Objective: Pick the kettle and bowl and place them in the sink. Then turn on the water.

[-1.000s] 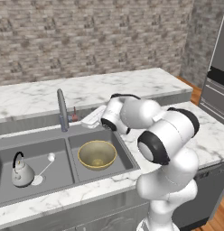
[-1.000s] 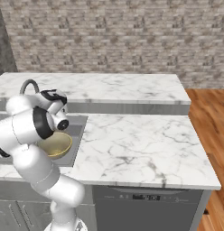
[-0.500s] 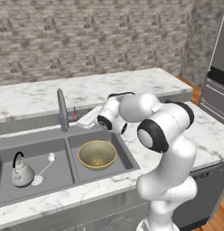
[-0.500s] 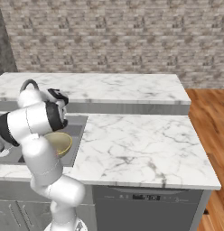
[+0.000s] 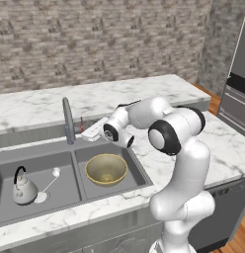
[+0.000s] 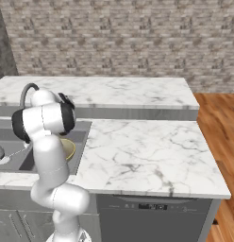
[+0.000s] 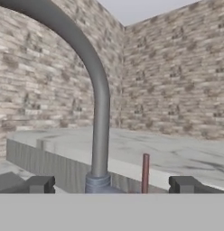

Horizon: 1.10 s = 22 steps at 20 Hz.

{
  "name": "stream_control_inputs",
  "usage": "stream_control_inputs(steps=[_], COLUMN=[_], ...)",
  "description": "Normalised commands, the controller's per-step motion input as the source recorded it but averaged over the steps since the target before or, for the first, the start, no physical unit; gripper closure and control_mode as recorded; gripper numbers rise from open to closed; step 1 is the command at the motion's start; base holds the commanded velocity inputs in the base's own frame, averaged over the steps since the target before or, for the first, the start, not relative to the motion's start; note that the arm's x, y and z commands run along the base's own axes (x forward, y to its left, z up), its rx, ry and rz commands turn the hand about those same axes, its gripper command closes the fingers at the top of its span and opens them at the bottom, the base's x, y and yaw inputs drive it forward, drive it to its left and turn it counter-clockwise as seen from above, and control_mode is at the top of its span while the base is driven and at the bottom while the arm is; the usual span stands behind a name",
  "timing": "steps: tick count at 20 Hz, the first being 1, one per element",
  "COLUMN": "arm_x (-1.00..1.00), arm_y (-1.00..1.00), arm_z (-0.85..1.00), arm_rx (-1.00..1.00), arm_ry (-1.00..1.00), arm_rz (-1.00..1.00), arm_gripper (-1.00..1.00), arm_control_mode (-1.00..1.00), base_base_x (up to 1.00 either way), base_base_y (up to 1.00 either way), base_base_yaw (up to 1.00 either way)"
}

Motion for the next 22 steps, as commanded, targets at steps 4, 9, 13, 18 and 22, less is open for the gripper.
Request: stream_control_inputs(steps=[4, 9, 13, 18, 22], arm_x=[0.28, 0.26, 0.3, 0.21, 0.22], arm_y=[0.08, 0.1, 0.1, 0.13, 0.1], arm_z=[-0.17, -0.09, 0.0, -0.09, -0.19], arm_rx=[0.0, 0.0, 0.0, 0.0, 0.0], arm_ry=[0.0, 0.0, 0.0, 0.0, 0.0], arm_rz=[-0.05, -0.09, -0.1, -0.07, -0.06], arm_gripper=[-1.0, -1.0, -1.0, -1.0, -1.0], arm_control_mode=[-1.0, -1.0, -1.0, -1.0, -1.0], base_base_x=[0.0, 0.0, 0.0, 0.0, 0.0], base_base_y=[0.0, 0.0, 0.0, 0.0, 0.0], base_base_yaw=[0.0, 0.0, 0.0, 0.0, 0.0])
